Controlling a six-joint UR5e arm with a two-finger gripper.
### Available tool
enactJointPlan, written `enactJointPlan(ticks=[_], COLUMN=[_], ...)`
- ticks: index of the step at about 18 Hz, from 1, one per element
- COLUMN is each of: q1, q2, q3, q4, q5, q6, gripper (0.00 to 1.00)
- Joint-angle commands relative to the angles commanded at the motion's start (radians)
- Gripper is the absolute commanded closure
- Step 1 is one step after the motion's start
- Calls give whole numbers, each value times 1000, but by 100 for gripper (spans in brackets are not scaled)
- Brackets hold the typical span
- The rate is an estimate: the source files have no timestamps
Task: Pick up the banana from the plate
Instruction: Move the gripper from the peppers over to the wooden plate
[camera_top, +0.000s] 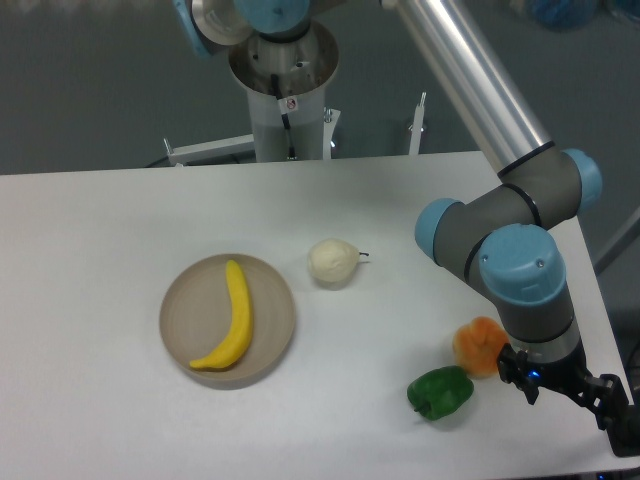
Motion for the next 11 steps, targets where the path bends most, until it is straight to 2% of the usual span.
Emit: enactJointPlan(ticks=[3,7,9,11], q1=[0,-2,-2,-21], q2=[2,23,47,86], q3=[0,-50,-84,-112], q4=[0,0,0,-15], q5=[-2,0,2,-2], q6=[-15,-18,-20,-76], gripper=[0,0,0,0])
